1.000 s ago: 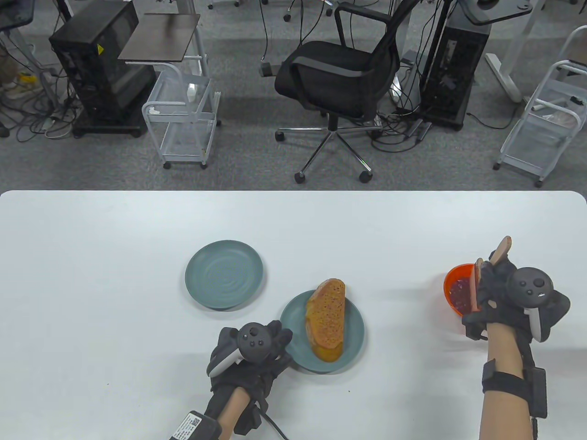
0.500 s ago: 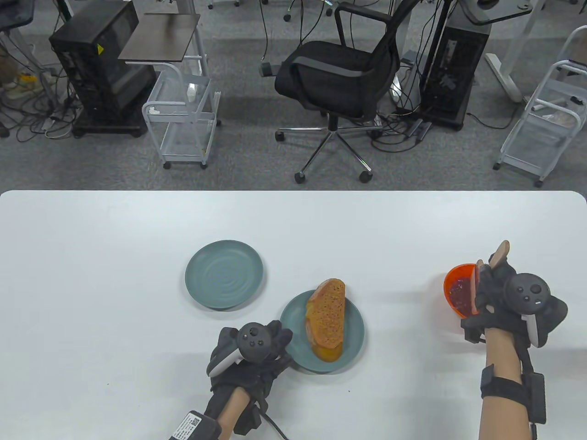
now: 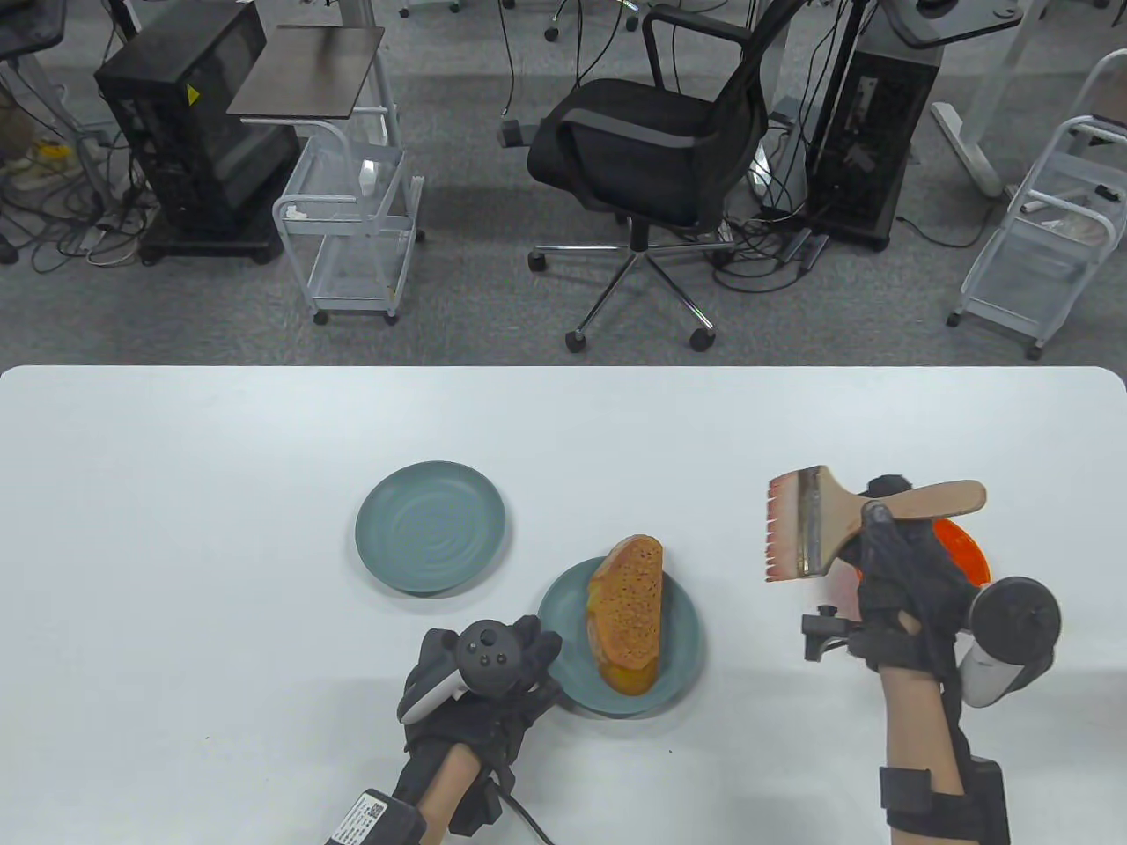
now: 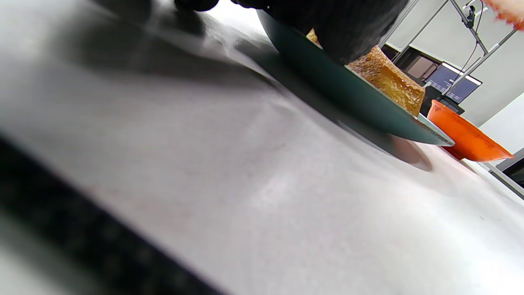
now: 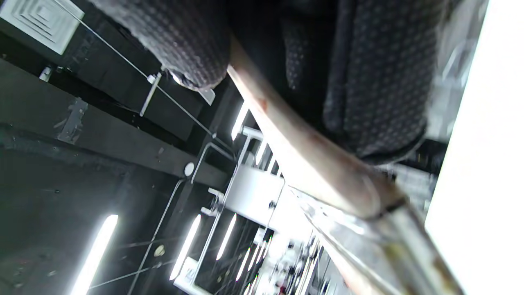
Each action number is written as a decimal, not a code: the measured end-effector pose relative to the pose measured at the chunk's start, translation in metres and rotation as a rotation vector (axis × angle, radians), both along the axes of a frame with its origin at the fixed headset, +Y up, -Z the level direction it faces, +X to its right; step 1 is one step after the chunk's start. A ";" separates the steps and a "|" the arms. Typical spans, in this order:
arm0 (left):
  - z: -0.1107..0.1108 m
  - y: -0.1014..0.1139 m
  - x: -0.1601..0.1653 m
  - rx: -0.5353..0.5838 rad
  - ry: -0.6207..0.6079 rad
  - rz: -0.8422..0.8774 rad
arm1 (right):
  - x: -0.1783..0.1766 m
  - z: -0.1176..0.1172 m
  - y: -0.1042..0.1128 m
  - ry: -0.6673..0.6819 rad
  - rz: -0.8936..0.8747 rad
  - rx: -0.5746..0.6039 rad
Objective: Dip brush into ketchup and spread onto bread slice
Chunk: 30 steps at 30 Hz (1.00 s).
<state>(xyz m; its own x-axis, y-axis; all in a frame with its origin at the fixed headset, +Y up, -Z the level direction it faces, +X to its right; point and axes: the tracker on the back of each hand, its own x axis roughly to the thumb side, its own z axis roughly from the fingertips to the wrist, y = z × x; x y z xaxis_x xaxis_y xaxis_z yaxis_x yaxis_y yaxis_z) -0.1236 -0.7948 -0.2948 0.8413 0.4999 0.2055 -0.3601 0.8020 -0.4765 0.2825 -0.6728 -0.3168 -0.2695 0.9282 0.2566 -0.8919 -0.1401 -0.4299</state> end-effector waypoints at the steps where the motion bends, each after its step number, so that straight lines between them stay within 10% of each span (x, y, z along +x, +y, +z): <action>1: 0.000 0.000 0.000 0.000 0.000 -0.001 | -0.016 0.000 -0.008 0.034 0.009 -0.025; 10: 0.000 0.000 0.000 -0.003 -0.006 0.001 | -0.099 -0.004 -0.058 0.181 0.085 -0.114; 23: 0.000 0.000 0.000 -0.011 -0.006 0.005 | -0.080 0.006 -0.048 0.076 0.346 0.018; 30: 0.000 0.000 0.000 -0.008 -0.008 0.002 | -0.105 0.003 -0.068 0.168 0.049 -0.100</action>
